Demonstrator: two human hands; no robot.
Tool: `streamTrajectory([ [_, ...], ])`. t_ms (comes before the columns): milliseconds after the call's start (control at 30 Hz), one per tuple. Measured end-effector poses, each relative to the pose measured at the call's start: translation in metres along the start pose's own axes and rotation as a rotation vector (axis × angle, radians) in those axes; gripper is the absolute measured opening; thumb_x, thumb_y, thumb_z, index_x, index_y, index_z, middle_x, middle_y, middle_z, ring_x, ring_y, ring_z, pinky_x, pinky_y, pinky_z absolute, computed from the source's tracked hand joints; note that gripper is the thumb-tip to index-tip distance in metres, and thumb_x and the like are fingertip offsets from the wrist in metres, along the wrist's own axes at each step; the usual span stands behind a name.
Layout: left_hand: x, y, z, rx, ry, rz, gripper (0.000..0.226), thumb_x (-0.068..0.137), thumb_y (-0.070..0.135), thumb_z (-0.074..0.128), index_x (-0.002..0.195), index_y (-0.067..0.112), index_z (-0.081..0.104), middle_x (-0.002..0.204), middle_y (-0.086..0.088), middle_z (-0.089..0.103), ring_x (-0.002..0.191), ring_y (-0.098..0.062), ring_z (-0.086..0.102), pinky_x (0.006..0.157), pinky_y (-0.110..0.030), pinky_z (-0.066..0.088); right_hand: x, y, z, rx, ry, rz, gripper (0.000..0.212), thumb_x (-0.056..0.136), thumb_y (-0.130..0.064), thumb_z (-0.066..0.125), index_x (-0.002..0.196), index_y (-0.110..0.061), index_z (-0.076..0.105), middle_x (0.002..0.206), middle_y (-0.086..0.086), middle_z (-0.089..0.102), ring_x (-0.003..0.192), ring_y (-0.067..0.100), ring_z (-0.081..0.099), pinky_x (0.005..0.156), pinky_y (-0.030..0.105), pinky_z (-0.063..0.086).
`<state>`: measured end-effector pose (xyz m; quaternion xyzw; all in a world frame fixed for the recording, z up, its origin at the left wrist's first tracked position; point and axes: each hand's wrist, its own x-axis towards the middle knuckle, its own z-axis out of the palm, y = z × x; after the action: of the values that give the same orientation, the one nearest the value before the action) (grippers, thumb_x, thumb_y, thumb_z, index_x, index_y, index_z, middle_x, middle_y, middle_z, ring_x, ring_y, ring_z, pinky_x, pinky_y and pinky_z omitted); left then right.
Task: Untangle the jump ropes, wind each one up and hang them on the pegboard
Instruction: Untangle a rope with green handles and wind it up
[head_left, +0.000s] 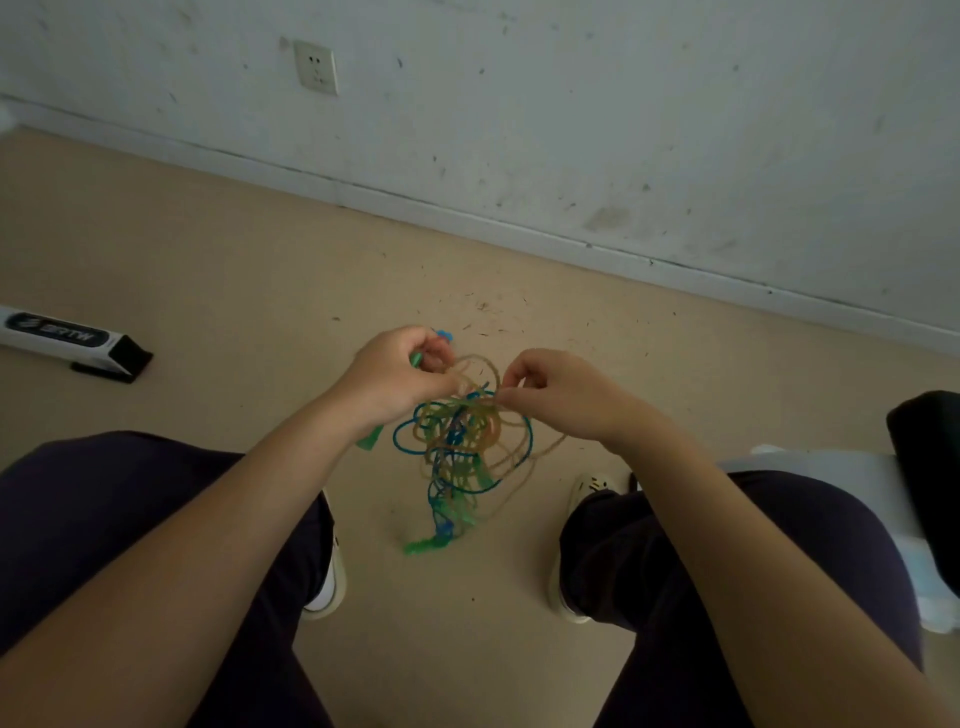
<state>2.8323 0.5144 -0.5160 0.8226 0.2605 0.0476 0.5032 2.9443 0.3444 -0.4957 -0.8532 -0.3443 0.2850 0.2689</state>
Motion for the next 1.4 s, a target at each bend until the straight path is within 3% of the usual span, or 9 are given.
streamTrajectory([
  [167,-0.002,0.004,-0.005,-0.014,-0.07,-0.046,0.018,0.074,0.031,0.086,0.086,0.023,0.075,0.093,0.008,0.071,0.082,0.004,0.059,0.063,-0.008,0.04,0.003,0.006,-0.004,-0.031,0.095,-0.011,0.023,0.076,-0.034,0.082,0.074,-0.022,0.063,0.06,-0.008,0.047,0.055,0.008,0.041,0.056,0.026,0.034],
  [367,-0.003,0.0,-0.002,0.092,-0.266,-0.091,0.037,0.079,0.058,0.072,0.084,0.022,0.079,0.049,0.008,0.053,0.045,-0.003,0.044,0.052,-0.023,0.033,0.0,0.003,0.0,-0.027,0.103,-0.017,0.02,0.076,-0.028,0.083,0.078,-0.02,0.064,0.065,-0.009,0.052,0.055,0.003,0.044,0.053,0.021,0.036],
  [533,-0.001,-0.003,0.007,-0.009,-0.182,-0.071,0.02,0.081,0.03,0.081,0.095,0.017,0.078,0.071,0.016,0.065,0.044,0.008,0.048,0.043,-0.009,0.031,0.0,0.0,0.001,0.076,0.101,-0.038,0.019,0.077,-0.027,0.082,0.077,-0.017,0.067,0.058,-0.01,0.053,0.049,0.0,0.043,0.053,0.019,0.038],
  [667,0.001,-0.003,0.0,-0.339,-0.209,-0.171,0.016,0.089,0.017,0.072,0.101,0.006,0.07,0.096,-0.008,0.073,0.039,-0.002,0.037,0.043,-0.017,0.03,0.002,0.006,0.0,0.004,0.088,-0.027,0.021,0.079,-0.031,0.08,0.075,-0.023,0.061,0.057,-0.01,0.047,0.05,0.005,0.039,0.055,0.025,0.035],
  [800,0.001,0.002,-0.007,-0.571,-0.334,-0.115,0.018,0.092,0.02,0.063,0.077,0.009,0.06,0.063,0.004,0.059,0.035,-0.003,0.028,0.042,-0.019,0.024,0.002,0.008,-0.001,0.016,0.133,-0.046,0.019,0.081,-0.028,0.078,0.079,-0.022,0.06,0.055,-0.009,0.044,0.045,0.003,0.037,0.051,0.022,0.032],
  [1000,-0.001,0.0,-0.001,-0.1,-0.1,-0.157,0.019,0.082,0.039,0.078,0.084,0.021,0.072,0.042,0.019,0.05,0.036,0.001,0.041,0.045,-0.021,0.031,0.001,0.005,0.001,-0.06,0.148,-0.063,0.013,0.084,-0.032,0.075,0.081,-0.023,0.067,0.053,-0.009,0.042,0.047,0.005,0.035,0.051,0.023,0.03],
  [1167,0.01,-0.014,-0.005,0.282,0.092,-0.138,0.029,0.099,0.034,0.054,0.081,0.015,0.067,0.067,-0.001,0.064,0.064,-0.022,0.061,0.062,-0.033,0.042,0.005,0.012,-0.006,-0.03,0.298,-0.057,0.009,0.091,-0.026,0.067,0.086,-0.021,0.073,0.053,-0.011,0.046,0.054,0.004,0.038,0.058,0.025,0.031],
  [1267,0.011,-0.018,-0.005,0.066,0.053,-0.165,0.028,0.098,0.03,0.058,0.084,0.009,0.07,0.065,-0.002,0.066,0.047,-0.014,0.047,0.048,-0.026,0.034,0.006,0.018,-0.014,0.113,0.422,-0.023,0.012,0.091,-0.018,0.066,0.081,-0.023,0.068,0.06,-0.006,0.051,0.058,0.013,0.048,0.061,0.03,0.042],
  [1400,0.005,-0.009,-0.003,-0.234,-0.079,-0.167,0.015,0.083,0.029,0.078,0.077,0.016,0.075,0.067,0.003,0.069,0.037,-0.003,0.034,0.039,-0.019,0.026,0.003,0.014,-0.008,0.093,0.273,-0.017,0.01,0.093,-0.01,0.058,0.088,-0.017,0.061,0.08,0.002,0.066,0.073,0.016,0.062,0.068,0.03,0.05],
])
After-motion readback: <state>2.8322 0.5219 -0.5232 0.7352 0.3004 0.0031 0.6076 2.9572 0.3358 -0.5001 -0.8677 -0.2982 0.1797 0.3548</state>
